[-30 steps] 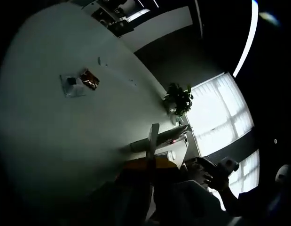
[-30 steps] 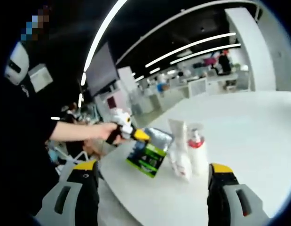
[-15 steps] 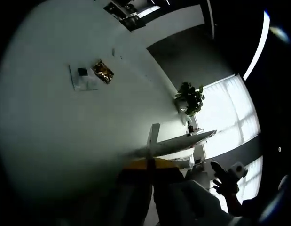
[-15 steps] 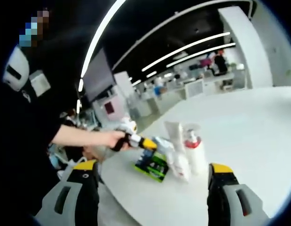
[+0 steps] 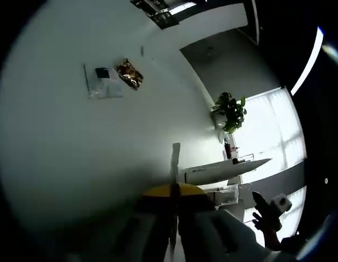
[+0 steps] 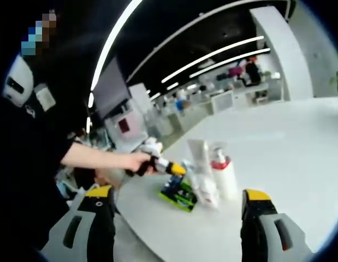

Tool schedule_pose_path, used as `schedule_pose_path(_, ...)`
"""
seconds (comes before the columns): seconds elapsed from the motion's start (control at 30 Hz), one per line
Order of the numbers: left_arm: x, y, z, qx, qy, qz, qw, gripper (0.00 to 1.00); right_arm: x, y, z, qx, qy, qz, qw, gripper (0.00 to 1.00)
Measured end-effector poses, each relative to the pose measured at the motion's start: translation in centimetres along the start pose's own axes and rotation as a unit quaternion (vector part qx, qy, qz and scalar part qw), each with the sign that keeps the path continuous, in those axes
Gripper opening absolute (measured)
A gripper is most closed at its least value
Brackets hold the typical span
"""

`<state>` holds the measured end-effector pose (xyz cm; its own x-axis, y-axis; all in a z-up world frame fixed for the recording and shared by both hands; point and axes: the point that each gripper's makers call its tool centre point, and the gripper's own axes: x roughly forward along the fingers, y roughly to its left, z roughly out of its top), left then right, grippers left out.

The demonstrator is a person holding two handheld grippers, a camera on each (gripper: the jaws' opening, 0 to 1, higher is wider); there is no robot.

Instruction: Arrange the skincare products in the storage area until every visible bottle or jar stands upright without overlapping.

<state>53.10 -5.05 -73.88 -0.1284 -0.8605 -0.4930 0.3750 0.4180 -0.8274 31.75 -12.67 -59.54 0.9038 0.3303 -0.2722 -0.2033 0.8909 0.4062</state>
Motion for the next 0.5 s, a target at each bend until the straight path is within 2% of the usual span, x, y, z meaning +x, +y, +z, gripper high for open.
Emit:
schedule_pose_path(0.13, 0.25, 0.38, -0.06, 0.0, 0.009, 0.01, 0.9999, 0.03, 0.1, 0.09, -0.11, 0.002, -0.001, 0.0, 1.0, 0.99)
schedule_pose_path(0.5, 0.68, 0.87, -0.06, -0.004, 0.007, 0.022, 0.9997, 0.02, 0.1, -0.13, -0.29, 0.007, 0.003, -0.003, 1.0, 0.99)
